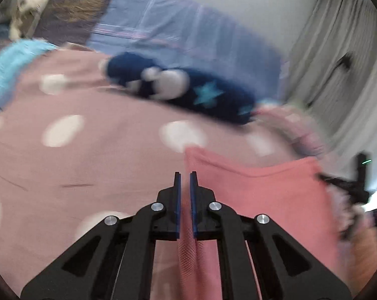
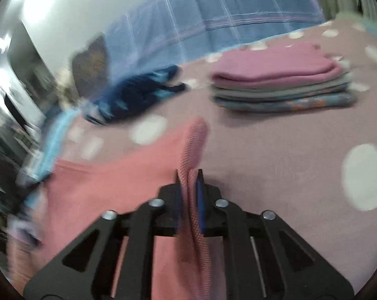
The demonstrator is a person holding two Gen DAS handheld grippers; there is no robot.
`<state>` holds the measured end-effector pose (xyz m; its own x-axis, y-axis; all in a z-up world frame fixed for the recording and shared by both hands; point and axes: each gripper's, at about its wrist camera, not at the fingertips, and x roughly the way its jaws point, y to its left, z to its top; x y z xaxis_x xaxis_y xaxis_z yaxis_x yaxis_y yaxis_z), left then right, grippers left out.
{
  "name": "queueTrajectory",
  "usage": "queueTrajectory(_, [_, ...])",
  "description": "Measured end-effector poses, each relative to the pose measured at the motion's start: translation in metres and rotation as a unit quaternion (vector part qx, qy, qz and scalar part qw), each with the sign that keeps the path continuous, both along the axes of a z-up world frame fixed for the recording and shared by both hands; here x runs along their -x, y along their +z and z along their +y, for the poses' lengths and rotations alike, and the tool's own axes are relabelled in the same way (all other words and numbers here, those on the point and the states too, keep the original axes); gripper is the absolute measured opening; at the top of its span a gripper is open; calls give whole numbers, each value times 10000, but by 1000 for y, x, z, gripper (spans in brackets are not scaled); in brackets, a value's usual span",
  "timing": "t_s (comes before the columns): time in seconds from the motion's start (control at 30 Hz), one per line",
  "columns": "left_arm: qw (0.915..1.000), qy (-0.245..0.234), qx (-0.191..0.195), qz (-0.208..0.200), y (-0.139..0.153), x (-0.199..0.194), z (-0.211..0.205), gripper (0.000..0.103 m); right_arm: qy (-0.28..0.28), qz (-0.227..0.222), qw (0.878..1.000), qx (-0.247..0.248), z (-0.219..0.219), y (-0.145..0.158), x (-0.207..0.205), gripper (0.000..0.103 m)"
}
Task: Fold small clothes
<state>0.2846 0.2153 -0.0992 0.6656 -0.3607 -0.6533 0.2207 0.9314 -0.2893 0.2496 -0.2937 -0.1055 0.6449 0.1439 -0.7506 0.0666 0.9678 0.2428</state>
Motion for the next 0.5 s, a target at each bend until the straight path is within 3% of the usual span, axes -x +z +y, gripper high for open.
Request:
queueTrajectory(0.03, [9998,84,-100,134,-6,-4,2,6,-169,203,9996,98,-4,-8,-2,27])
queueTrajectory(0.07, [9993,180,-41,324,-12,-6,9,6,-228,192,9995,-123,-10,-11,1,28])
queueTrajectory(0.13, [9988,238,239,347,-13,0,19,8,-355,-69,9990,-276,-15,-1,16,31])
queueTrajectory(0.2, [9988,163,383,257,-5,16,25,19,-163,-295,9993,151,-1,14,35,32])
queueTrajectory(0.23, [9988,105,417,237,-1,25,26,32,-31,-361,9987,372,8,20,44,34])
queueTrajectory(0.27, [9988,28,445,225,3,35,25,39,139,-429,9973,583,18,27,51,41])
queueTrajectory(0.33, [9988,-192,424,177,6,54,20,43,524,-634,9915,1007,46,40,75,54])
queueTrajectory(0.37, [9985,-339,387,161,8,68,15,48,721,-784,9893,996,63,46,89,71])
queueTrajectory(0.4, [9982,-460,340,167,8,79,11,51,817,-870,9891,864,71,49,101,80])
queueTrajectory(0.43, [9977,-595,267,168,6,91,3,58,928,-962,9888,667,79,51,114,85])
queueTrajectory(0.5, [9973,-708,138,165,1,110,-4,61,1450,-964,9844,250,108,51,136,85])
